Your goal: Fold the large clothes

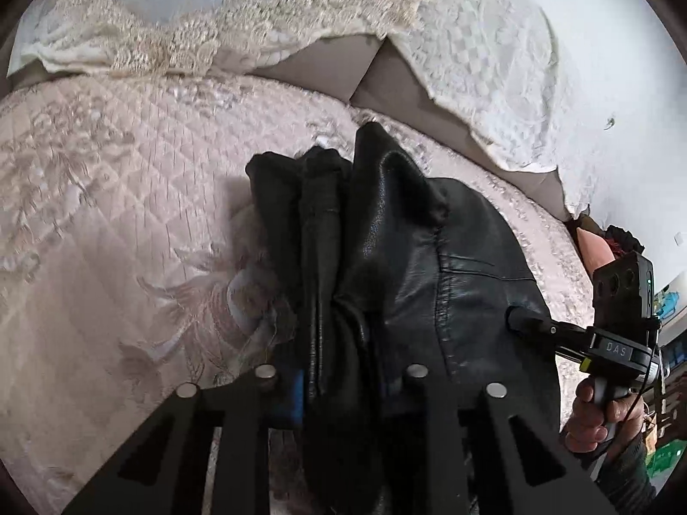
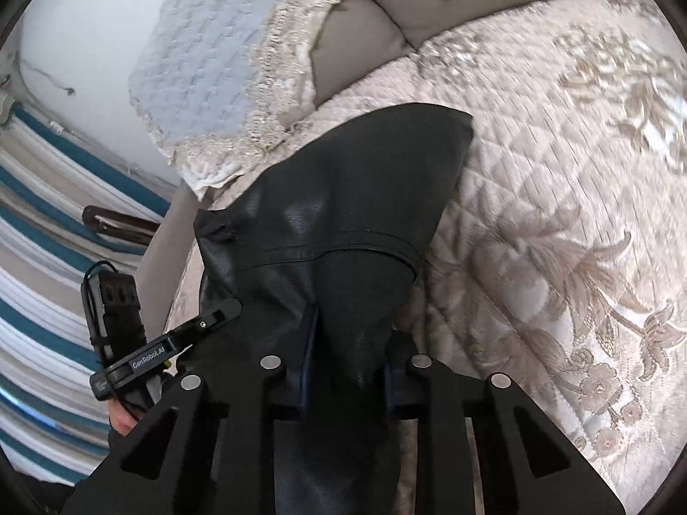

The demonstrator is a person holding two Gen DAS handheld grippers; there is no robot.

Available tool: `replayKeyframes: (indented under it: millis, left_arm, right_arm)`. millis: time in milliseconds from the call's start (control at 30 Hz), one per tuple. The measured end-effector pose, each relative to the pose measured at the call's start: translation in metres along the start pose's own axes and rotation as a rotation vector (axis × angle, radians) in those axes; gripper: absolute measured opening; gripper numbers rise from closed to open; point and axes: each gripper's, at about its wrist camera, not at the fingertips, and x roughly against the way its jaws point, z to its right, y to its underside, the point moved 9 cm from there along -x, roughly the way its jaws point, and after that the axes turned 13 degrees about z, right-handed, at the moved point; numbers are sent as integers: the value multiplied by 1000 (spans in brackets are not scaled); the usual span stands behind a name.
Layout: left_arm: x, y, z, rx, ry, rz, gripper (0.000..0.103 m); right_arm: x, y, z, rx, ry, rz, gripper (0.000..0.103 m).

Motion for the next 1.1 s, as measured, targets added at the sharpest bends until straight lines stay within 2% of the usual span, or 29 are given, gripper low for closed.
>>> replayKeyframes:
  millis: [233,467,533,567,633,667,733,833,967,1100]
  left_arm:
    - [24,-29,-11,-19,-5,56,21]
    - [31,-86,-57,-33,-79,128,21]
    - [25,-96,-77,-28,-102,133,21]
    - [19,-97,-88,-11,-118,127,21]
    - [3,-92,-112,6,-164,94,22]
    - [-6,-86,-122,10,-199,66,23]
    - [-12,-74,-138,42,-205,47,30]
    - [6,-70,-139,59,-196,85,30]
    - [41,-63,-124,48,-205,126,29]
    - [73,-52,-98,19,-177,178,29]
  right_arm:
    - [-15,-13,-44,36,-81,29,22]
    - [-73,-36,-80,59,-135,19,22]
    - [-96,-35,-78,54,-116,-5,24]
    - [-108,-31,-74,61,-91,-27,28]
    - [-130,-22,-57,78,10,-76,39]
    - [-136,-18,-50,94,48,-87,41]
    - [-131,-16,-51,95,35,-79,43]
    - [-108,-17,-58,173,80,-42,44]
    - [-74,-11,-79,258,68,-12,44]
    - [-60,14,-93,335,83,-23,44]
